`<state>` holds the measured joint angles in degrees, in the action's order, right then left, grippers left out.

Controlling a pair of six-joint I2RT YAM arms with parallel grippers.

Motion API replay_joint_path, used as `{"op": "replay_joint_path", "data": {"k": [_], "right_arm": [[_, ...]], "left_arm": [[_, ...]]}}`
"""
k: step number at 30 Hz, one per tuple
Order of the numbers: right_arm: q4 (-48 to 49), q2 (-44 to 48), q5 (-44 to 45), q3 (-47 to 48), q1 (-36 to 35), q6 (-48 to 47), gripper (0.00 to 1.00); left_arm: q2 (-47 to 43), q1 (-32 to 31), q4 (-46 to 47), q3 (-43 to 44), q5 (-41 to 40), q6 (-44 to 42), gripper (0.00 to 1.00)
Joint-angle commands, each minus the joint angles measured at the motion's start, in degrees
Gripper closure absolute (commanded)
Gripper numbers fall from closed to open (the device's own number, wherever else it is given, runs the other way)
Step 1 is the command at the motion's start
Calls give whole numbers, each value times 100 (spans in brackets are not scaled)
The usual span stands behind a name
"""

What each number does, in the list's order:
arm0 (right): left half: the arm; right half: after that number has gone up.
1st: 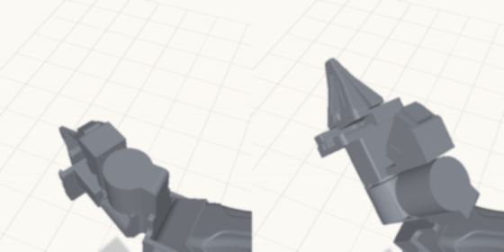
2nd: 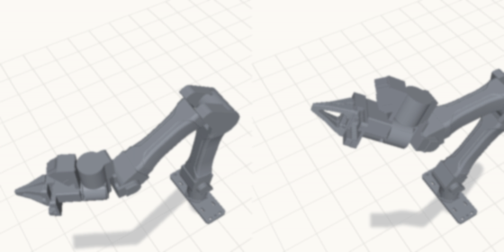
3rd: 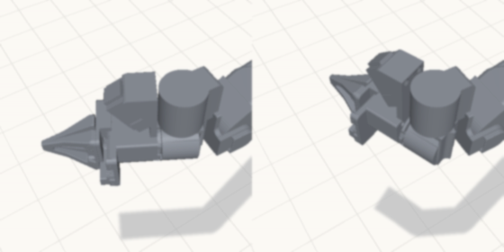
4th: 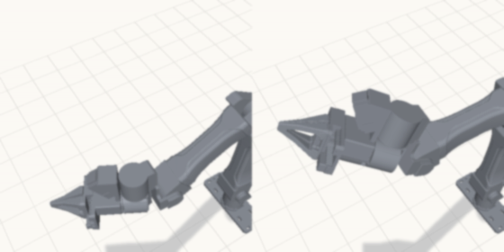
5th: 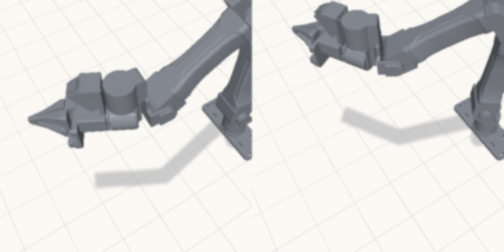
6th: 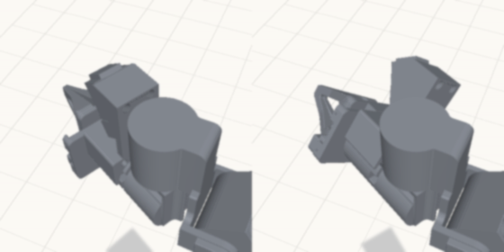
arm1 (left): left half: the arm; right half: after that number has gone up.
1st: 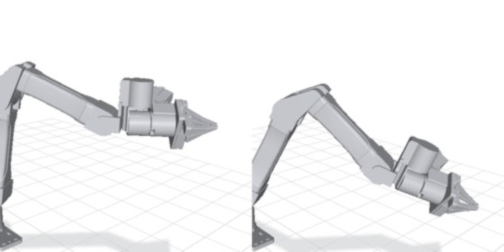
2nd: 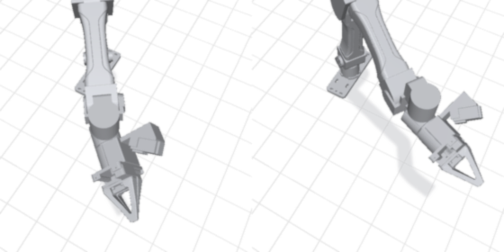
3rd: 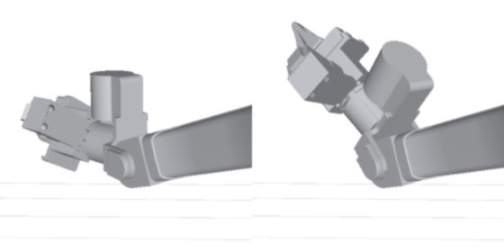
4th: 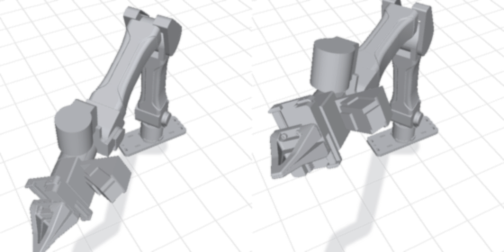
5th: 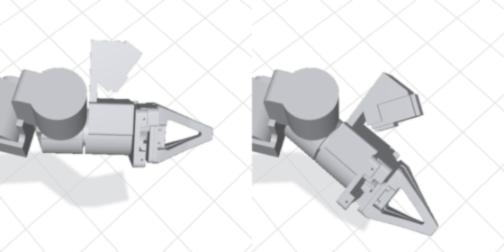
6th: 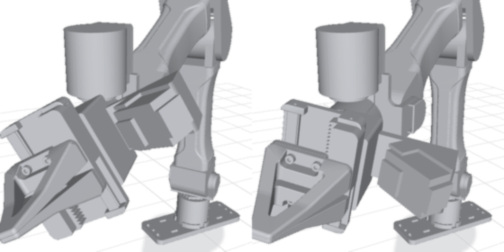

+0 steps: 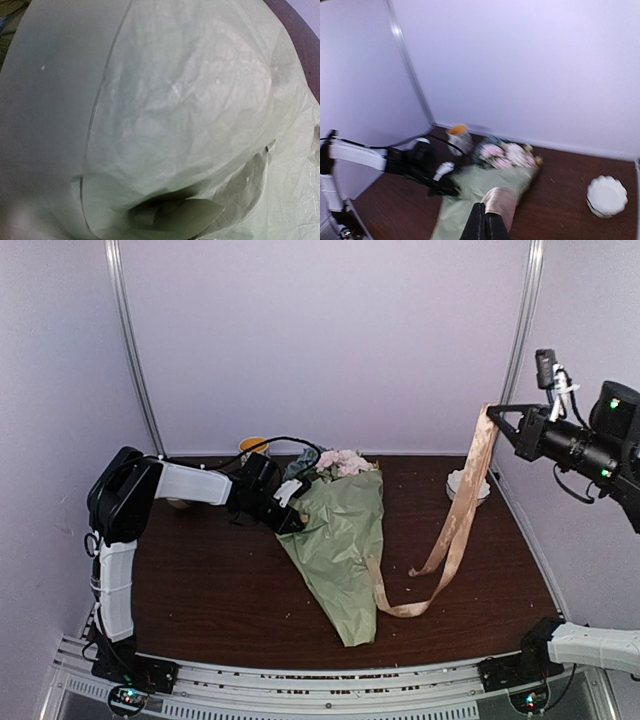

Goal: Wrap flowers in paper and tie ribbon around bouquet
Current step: Press the fold line on the folded bouquet.

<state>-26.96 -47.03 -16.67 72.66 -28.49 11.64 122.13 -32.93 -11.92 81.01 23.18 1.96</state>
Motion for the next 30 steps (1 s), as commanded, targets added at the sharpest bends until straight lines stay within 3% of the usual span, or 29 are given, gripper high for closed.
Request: {"op": "replay_joint_path", "data": {"k": [1,5,8,10,14,18,20,24,27,30], "right_arm": [[-1076,-159,1753,-812,949,461,100],[-1328,-594,1349,-1562,2246,635,91],[-907,-783,857,-2096,3176,727,65],[-785,-895,1033,-2198,3299,639,62],[-1051,-1279,1224,-2048,2886,344,59],[-1471,-1890,1620,-1877,1617,72,57],[-1144,-2099,920,-1976,1114,58,55],[571,-2627,-1269,-2261,626,700,47],[1583,-3248,-1590,-2111,417,1103,46],[1661,-4193,-2029,-1573,375,1313,46]], "left_arm": [[57,86,-36,-7,-235,-107,100],[53,86,-85,2,-268,-133,100],[34,86,-91,-23,-275,-151,100],[31,85,-91,-33,-278,-158,100],[31,85,-85,-33,-281,-152,100],[27,89,-82,-42,-290,-141,100],[22,88,-82,-50,-293,-132,100],[22,90,-90,-42,-324,-141,100],[26,85,-78,-41,-350,-93,100],[24,87,-33,-63,-325,-42,100]]}}
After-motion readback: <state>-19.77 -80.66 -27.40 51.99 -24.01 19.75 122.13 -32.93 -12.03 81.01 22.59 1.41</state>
